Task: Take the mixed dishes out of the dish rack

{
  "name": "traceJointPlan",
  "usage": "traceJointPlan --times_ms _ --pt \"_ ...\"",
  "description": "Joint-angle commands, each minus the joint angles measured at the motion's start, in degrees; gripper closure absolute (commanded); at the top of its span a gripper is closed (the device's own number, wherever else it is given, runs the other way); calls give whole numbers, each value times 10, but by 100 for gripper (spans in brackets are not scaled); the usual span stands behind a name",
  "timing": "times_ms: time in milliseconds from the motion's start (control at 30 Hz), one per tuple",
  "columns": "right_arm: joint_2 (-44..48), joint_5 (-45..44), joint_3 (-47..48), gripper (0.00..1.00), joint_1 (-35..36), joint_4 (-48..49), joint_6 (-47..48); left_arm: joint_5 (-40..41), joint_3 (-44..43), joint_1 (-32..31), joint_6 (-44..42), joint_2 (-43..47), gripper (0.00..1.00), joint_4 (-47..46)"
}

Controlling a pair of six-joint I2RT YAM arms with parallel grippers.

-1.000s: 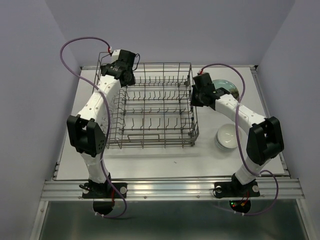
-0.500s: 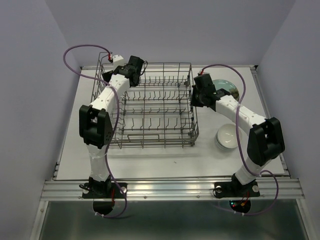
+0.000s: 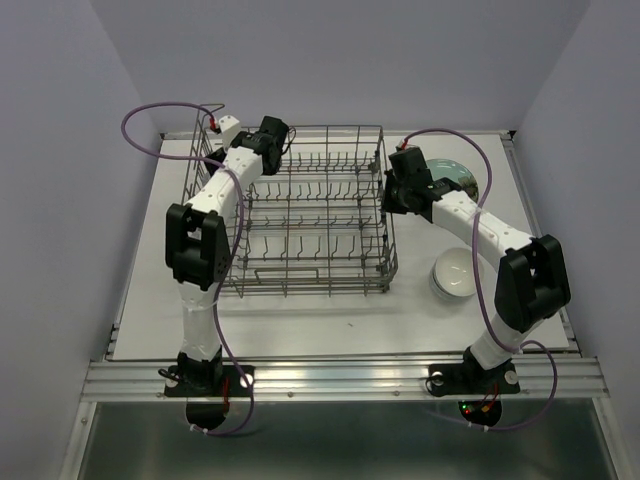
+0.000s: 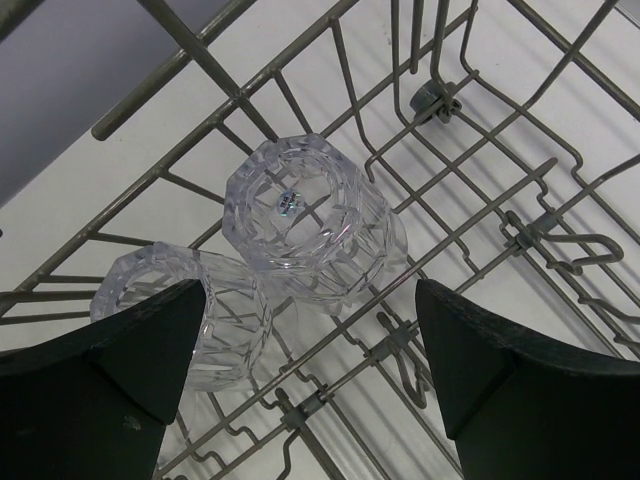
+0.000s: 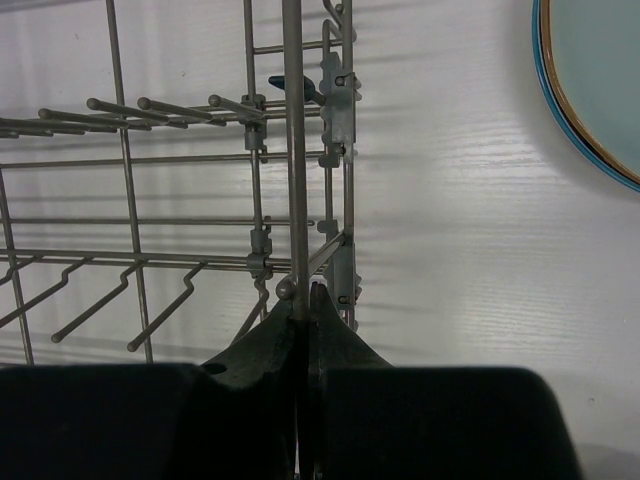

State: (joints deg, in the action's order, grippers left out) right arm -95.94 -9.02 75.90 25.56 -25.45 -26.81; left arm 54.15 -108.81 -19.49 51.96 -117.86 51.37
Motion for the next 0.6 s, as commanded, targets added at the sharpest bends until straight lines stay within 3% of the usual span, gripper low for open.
traceJointPlan --times_ms 0,567 --pt "15 14 -14 99 2 13 -5 35 -30 6 43 -6 1 15" --pt "13 27 -21 99 2 22 -2 8 -20 48 80 -25 1 -11"
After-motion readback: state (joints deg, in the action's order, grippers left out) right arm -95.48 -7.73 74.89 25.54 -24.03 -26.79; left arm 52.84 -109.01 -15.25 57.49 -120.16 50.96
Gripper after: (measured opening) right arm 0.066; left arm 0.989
